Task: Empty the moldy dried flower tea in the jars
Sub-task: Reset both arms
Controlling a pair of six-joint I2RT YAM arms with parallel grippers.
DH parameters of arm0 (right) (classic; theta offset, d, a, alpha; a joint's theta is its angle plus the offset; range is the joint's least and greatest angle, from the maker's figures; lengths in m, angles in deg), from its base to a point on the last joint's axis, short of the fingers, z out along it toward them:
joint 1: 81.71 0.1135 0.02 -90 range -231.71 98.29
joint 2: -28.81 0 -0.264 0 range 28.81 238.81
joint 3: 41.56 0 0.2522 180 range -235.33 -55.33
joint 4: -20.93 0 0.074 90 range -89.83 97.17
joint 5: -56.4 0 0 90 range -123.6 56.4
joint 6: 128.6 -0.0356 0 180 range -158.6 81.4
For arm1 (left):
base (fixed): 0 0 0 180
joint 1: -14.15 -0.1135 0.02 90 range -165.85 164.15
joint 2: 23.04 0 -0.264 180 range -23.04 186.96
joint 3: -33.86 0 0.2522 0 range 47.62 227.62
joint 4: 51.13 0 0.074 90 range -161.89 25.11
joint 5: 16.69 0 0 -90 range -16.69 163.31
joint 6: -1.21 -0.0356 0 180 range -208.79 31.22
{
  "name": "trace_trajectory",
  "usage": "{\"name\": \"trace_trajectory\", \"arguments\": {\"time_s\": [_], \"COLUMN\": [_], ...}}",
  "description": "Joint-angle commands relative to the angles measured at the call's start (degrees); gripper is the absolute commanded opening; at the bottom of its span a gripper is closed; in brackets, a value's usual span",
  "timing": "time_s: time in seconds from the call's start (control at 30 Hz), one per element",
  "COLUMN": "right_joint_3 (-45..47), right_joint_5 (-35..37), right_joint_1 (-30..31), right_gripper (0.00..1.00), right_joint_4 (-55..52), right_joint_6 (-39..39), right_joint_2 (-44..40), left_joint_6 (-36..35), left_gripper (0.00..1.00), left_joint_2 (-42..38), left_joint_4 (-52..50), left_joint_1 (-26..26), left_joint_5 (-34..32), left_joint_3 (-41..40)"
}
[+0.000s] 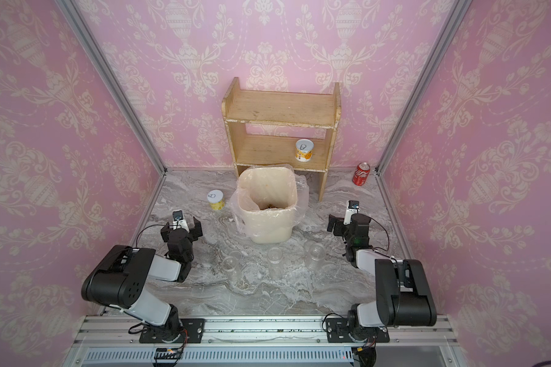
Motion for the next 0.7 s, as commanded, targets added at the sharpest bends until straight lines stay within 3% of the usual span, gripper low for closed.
{"name": "trace_trajectory", "arguments": {"time_s": [0.0,0.07,0.3,0.67], "right_joint_3": [3.21,2.90,2.72,2.78], "right_joint_5": [2.08,3.35,3.30,3.66], "right_joint_1": [2.17,2.18,2.18,2.35], "right_gripper": [1.00,1.00,1.00,1.00], "right_joint_4": [8.13,7.51,7.40,7.40], "right_joint_6": [3.81,3.20,3.14,3.32], "right_joint_2": [2.55,2.62,2.73,2.63], "left_joint_6": [0.72,-1.91,1.23,0.68], "left_gripper": [0.99,0.99,0.99,0.99], "left_joint_2": [2.14,6.23,2.96,3.53], "left_joint_4": [2.34,9.46,-4.29,-2.38], "left_joint_1": [-0.73,-0.48,-2.21,-2.34], "left_joint_5": [4.24,4.69,7.07,7.34], "left_joint_3": [-0.95,-0.88,3.09,2.83]}}
